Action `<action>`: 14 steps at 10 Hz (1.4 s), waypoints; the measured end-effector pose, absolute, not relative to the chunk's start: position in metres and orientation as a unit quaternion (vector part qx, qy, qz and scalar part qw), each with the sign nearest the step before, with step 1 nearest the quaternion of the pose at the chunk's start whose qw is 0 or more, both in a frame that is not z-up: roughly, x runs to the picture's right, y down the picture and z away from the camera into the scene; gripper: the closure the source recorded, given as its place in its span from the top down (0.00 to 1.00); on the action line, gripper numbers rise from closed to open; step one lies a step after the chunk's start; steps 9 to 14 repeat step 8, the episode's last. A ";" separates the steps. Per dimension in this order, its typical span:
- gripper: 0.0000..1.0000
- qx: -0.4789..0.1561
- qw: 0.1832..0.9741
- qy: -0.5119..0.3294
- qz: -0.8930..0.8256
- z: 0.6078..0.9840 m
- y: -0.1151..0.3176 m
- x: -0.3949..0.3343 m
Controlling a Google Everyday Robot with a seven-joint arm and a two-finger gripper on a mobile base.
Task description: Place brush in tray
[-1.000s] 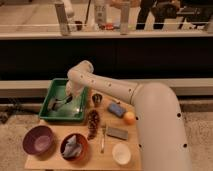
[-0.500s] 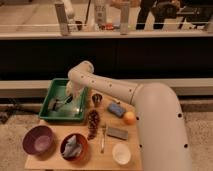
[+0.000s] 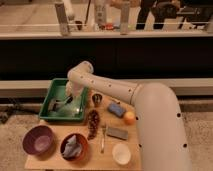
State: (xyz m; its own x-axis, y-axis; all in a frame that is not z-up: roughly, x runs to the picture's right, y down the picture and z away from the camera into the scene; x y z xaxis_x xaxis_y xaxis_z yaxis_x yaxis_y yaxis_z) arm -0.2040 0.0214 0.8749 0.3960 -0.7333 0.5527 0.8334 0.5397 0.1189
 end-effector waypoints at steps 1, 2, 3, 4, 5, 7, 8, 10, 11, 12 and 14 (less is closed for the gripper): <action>0.80 -0.088 0.830 -0.283 -0.472 0.874 0.021 -0.205; 0.80 -0.086 0.830 -0.285 -0.472 0.874 0.021 -0.207; 0.80 -0.084 0.830 -0.287 -0.471 0.872 0.021 -0.208; 0.80 -0.082 0.830 -0.288 -0.470 0.872 0.020 -0.207; 0.80 -0.082 0.830 -0.289 -0.469 0.872 0.020 -0.206; 0.80 -0.082 0.830 -0.291 -0.468 0.873 0.020 -0.208; 0.80 -0.083 0.830 -0.291 -0.468 0.872 0.020 -0.208; 0.80 -0.083 0.830 -0.291 -0.468 0.872 0.020 -0.208; 0.80 -0.083 0.830 -0.291 -0.468 0.872 0.020 -0.208; 0.80 -0.083 0.830 -0.291 -0.468 0.872 0.020 -0.208; 0.80 -0.083 0.830 -0.291 -0.468 0.872 0.020 -0.208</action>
